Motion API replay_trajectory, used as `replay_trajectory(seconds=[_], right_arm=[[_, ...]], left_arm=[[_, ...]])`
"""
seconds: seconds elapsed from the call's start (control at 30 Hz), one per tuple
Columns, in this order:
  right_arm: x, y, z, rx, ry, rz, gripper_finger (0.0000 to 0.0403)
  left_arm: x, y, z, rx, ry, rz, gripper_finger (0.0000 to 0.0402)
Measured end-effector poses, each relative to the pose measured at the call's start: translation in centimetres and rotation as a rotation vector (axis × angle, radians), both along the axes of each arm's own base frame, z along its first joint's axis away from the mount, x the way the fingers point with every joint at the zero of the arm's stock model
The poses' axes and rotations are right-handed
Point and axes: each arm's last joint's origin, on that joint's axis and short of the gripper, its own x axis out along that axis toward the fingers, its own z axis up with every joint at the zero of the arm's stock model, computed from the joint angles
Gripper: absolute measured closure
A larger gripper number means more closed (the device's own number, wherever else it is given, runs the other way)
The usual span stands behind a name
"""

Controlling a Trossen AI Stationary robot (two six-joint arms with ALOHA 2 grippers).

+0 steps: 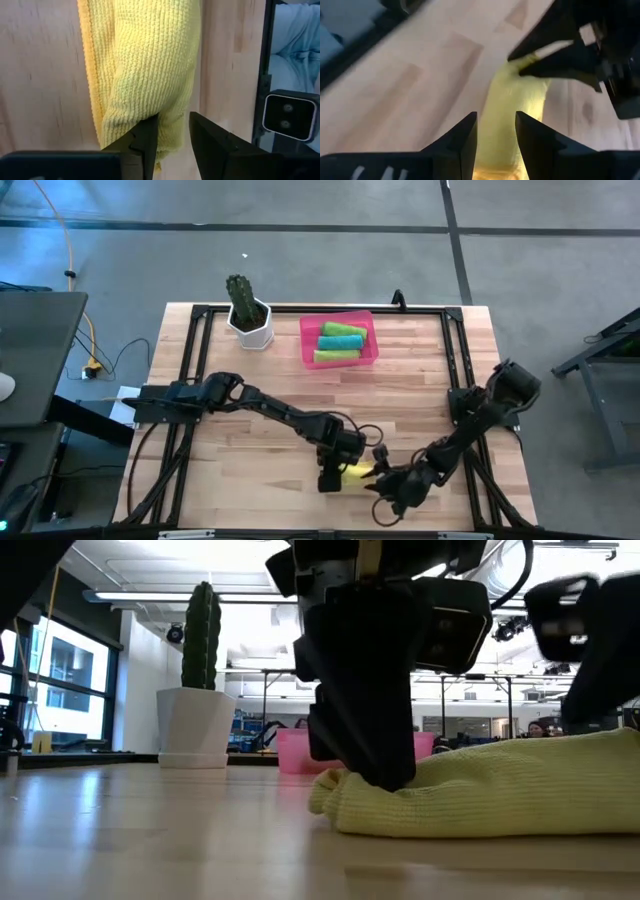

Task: Roll microfiber towels into tight, uniform cylinder then place into a basket
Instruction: Roll the yellow microfiber cloth

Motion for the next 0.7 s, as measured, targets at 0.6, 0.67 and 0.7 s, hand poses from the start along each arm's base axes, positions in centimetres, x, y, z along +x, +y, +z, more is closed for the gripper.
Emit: replay_trajectory(seconds=[0.6,0.67,0.7], right_arm=[[2.0,-2.0,-2.0,0.117,0.121,-0.122,0.0201],[2.1,-2.2,-2.1,0.133,0.135,-0.135,0.0186],[2.2,-2.4,-2.1,0.144,0.146,-0.144,0.0179]], left_arm=[[0.1,0.2,0.0,-0.029,0.011,0.014,0.03],[0.1,0.2,0.0,-0.028,0.008,0.011,0.03],[0.1,0.2,0.1,-0.027,0.005,0.006,0.03]])
